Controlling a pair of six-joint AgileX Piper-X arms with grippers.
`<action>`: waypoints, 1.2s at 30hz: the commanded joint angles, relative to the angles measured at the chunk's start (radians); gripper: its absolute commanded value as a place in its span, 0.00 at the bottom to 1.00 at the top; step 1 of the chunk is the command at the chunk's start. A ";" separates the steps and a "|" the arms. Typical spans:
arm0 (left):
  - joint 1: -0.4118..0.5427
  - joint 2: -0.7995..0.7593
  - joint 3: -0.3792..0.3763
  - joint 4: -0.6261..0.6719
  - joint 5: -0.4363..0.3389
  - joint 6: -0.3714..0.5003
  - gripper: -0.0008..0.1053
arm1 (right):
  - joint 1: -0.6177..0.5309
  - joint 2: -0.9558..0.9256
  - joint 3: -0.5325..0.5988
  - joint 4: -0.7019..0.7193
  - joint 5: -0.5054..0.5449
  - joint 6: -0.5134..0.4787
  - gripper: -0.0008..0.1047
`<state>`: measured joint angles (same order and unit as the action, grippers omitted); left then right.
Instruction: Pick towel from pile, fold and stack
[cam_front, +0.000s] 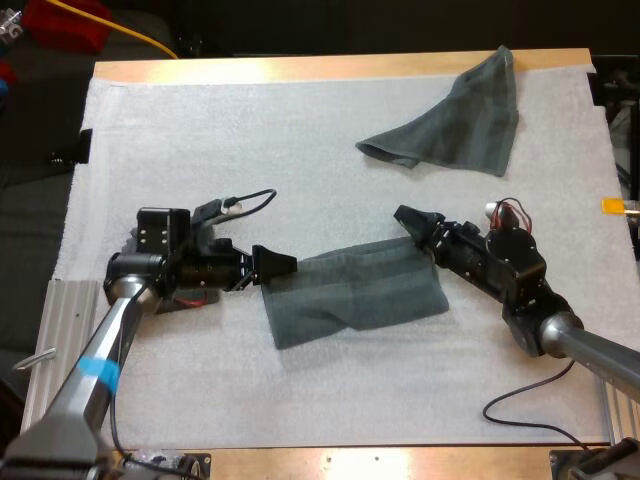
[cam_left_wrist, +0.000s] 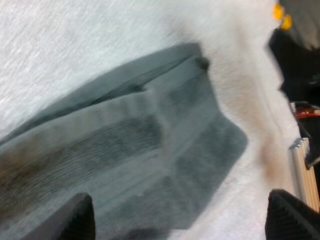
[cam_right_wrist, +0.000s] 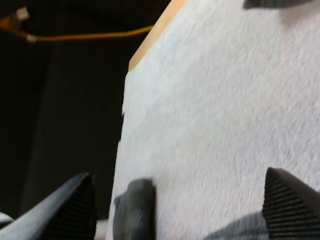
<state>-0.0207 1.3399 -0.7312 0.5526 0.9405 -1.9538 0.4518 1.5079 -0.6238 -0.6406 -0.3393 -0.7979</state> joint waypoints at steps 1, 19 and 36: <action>0.001 -0.040 -0.008 0.005 0.017 0.010 0.65 | -0.007 -0.004 -0.006 -0.014 -0.038 -0.013 0.65; 0.001 -0.399 -0.008 0.188 -0.095 0.010 0.65 | -0.007 -0.242 -0.006 0.391 -0.078 -0.160 0.63; -0.259 -0.606 -0.008 0.354 -0.402 0.006 0.65 | -0.007 -0.438 -0.043 0.939 -0.006 -0.440 0.63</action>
<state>-0.2728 0.7456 -0.7324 0.8947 0.5665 -1.9407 0.4518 1.0806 -0.6564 0.2681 -0.3478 -1.2089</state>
